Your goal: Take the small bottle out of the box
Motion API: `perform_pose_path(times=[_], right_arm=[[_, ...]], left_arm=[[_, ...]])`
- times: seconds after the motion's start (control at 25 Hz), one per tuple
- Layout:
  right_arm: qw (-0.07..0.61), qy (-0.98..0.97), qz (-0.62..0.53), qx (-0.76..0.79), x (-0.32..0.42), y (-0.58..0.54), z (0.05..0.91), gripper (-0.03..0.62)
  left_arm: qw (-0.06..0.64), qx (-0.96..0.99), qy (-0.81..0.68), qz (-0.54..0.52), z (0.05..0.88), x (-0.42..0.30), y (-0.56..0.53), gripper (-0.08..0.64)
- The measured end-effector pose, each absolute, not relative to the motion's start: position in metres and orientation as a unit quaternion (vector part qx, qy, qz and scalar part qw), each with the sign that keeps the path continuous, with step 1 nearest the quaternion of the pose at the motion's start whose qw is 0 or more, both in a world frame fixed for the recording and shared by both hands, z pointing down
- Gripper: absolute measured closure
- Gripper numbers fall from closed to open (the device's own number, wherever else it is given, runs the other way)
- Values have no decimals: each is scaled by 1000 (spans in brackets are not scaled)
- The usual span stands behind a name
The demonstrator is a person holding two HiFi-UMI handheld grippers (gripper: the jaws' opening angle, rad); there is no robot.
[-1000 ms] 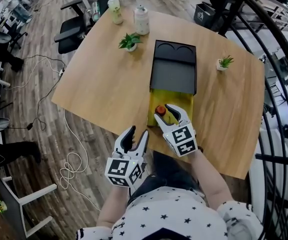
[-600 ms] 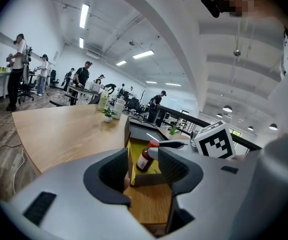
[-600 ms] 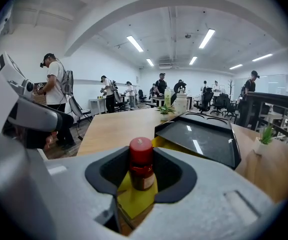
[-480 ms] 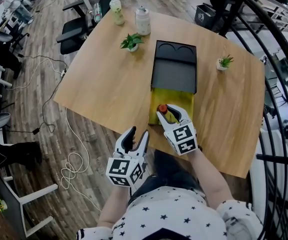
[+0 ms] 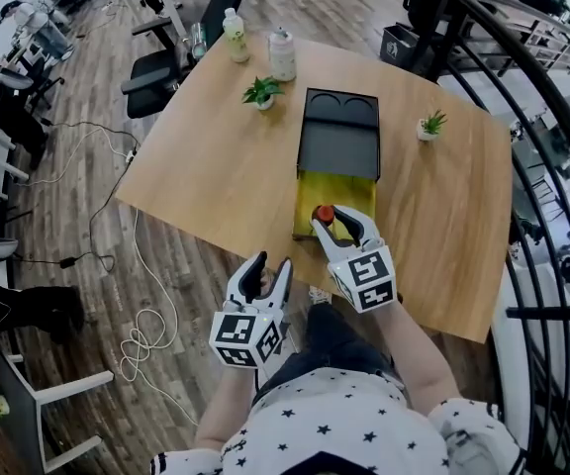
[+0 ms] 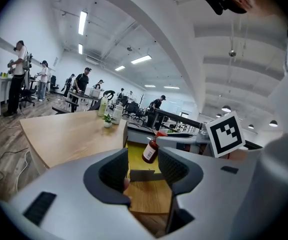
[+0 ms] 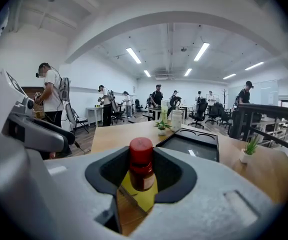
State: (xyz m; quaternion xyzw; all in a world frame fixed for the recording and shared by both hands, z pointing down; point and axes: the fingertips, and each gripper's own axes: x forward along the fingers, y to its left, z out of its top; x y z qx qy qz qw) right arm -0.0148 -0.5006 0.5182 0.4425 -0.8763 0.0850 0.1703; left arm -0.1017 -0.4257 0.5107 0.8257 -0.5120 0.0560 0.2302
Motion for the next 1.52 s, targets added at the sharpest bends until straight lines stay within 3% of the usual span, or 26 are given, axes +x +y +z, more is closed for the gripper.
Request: perform_pose_path(times=[1.52], right_arm=[[94,-877,37,469,-9,-261,414,449]], left_arm=[[165,847,-504,27,448,-105,-236,393]])
